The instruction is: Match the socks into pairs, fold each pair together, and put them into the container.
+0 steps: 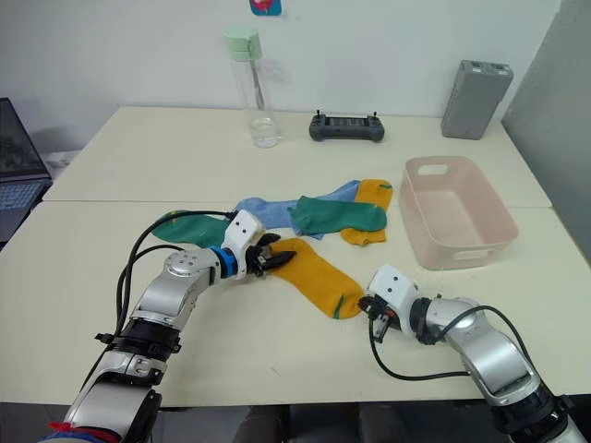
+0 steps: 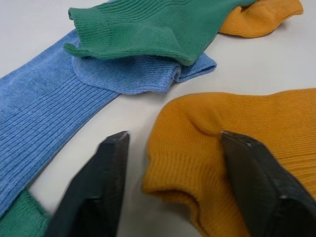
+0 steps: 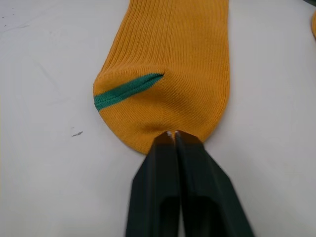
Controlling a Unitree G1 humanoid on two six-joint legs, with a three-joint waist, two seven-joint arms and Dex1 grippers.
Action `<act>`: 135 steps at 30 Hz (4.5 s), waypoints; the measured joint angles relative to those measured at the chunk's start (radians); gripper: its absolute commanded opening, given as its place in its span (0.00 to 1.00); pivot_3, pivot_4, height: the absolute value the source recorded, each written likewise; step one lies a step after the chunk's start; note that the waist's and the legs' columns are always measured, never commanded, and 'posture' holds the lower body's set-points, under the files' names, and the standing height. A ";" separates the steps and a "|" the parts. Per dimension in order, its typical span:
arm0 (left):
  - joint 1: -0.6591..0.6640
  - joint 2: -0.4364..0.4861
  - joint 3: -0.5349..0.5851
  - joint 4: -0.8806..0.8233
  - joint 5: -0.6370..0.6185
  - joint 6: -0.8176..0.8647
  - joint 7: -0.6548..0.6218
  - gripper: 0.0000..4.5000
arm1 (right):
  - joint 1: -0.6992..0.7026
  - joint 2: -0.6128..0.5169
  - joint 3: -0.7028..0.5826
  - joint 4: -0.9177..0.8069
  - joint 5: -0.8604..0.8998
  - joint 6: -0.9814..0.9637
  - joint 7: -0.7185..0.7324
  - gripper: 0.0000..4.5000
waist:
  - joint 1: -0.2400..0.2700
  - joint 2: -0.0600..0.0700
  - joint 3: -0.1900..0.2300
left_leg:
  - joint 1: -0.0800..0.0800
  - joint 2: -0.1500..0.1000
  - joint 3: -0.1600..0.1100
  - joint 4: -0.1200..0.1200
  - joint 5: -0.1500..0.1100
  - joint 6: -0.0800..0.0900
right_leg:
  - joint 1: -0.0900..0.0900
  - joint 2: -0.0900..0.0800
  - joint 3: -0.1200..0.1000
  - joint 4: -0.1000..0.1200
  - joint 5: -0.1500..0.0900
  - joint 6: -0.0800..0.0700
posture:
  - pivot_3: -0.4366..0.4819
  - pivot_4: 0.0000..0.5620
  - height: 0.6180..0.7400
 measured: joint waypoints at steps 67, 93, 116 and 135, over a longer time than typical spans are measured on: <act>0.748 -0.210 0.226 -0.945 -0.379 0.507 0.372 0.15 | -0.354 0.244 -0.022 0.539 0.002 -0.111 -0.013 0.00 | -0.004 0.000 0.000 | 0.001 0.000 0.001 0.001 0.000 0.000 | 0.000 -0.001 0.002 0.000 0.000 0.000 | 0.48 0.27 1.00; 0.256 0.251 0.065 -0.298 -0.232 0.156 -0.254 0.81 | -0.321 0.208 -0.008 0.415 -0.030 -0.082 0.028 0.00 | -0.007 0.001 0.000 | -0.001 0.001 0.006 -0.007 0.000 0.000 | -0.007 0.000 0.003 0.001 -0.001 -0.009 | 0.48 0.27 1.00; 0.365 0.260 0.057 -0.479 -0.275 0.310 -0.341 0.00 | -0.395 0.232 -0.005 0.489 -0.059 -0.139 0.007 0.00 | -0.012 0.001 0.000 | -0.001 0.002 0.005 -0.006 0.000 0.000 | -0.006 0.000 0.003 0.002 -0.003 -0.006 | 0.48 0.27 1.00; 0.492 0.113 0.120 -0.771 -0.628 0.726 -0.079 0.09 | -0.566 0.437 0.154 0.733 -0.206 -0.364 0.054 0.21 | -0.022 0.001 0.000 | 0.000 0.001 -0.002 -0.001 0.000 0.000 | 0.000 0.000 -0.001 0.001 -0.001 -0.005 | 0.48 0.27 1.00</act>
